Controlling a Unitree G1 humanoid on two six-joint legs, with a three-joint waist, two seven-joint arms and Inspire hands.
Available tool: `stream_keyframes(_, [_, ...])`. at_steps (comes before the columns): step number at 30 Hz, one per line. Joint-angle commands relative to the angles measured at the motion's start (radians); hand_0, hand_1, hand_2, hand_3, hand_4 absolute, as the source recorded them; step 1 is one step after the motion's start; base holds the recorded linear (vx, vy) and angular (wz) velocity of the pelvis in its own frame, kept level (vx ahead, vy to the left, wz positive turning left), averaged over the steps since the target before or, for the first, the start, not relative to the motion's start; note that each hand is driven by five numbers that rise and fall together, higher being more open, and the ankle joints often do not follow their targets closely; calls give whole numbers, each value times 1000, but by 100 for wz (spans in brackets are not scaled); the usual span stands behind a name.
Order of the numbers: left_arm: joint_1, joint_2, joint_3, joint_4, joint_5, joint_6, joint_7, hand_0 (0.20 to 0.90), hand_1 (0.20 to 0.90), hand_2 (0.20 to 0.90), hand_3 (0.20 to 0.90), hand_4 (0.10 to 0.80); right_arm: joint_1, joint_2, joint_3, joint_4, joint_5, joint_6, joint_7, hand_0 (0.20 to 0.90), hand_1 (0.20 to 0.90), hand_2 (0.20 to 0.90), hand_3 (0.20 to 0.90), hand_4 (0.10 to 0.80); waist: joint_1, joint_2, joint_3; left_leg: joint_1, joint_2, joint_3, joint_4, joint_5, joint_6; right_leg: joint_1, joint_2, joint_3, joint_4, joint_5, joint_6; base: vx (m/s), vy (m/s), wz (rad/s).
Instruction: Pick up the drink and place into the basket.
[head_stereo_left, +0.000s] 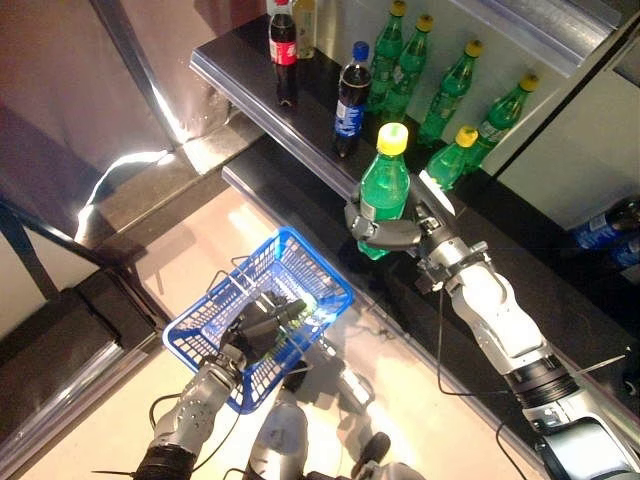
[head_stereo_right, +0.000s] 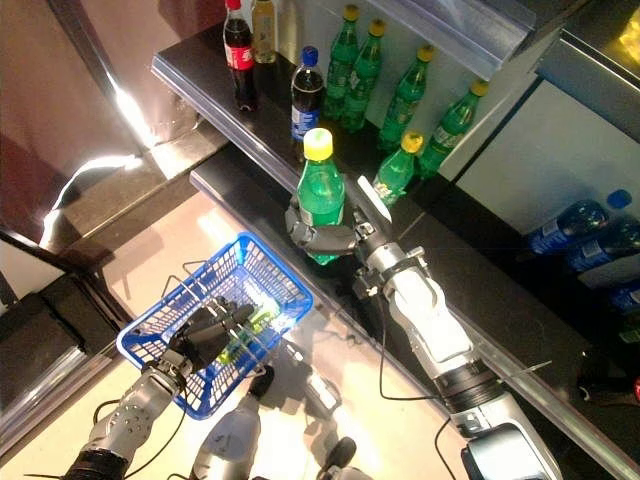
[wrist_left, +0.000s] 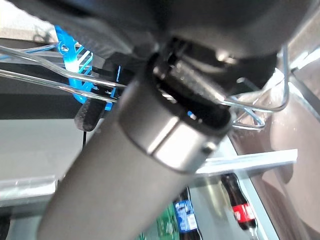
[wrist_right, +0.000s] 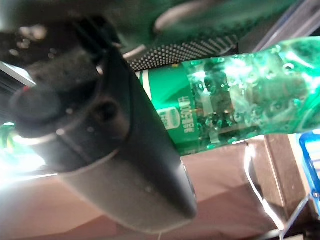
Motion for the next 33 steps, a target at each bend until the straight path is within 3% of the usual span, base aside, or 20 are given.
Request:
stream_keyframes(1, [-49,-8,-64,-229,-132,-90,-162,300,300,300,200,100,-15,32,33,-87,43,-192,-31,300,300,300,200,100,-14,-22,-335,66,-27,19,-4,-100,27,12,-2,-18,-1,15,6,23,-8,12])
stream_keyframes(13, [-59,20,-97,-441,-203,-42,-211,300,300,300,200,100,-17,50,100,-118,47,-197,-32,300,300,300,200,100,16,-24,-332,58,-32,-10,-4,-92,26,23,-6,-37,-1,12,10,8,-6,5])
stream_keyframes(33, [-90,34,-144,-636,-272,38,-287,300,300,300,200,100,-38,73,218,-107,17,-165,-48,300,300,300,200,100,54,-20,-344,47,-43,-62,-4,-78,20,33,-13,-73,0,9,11,2,-1,3])
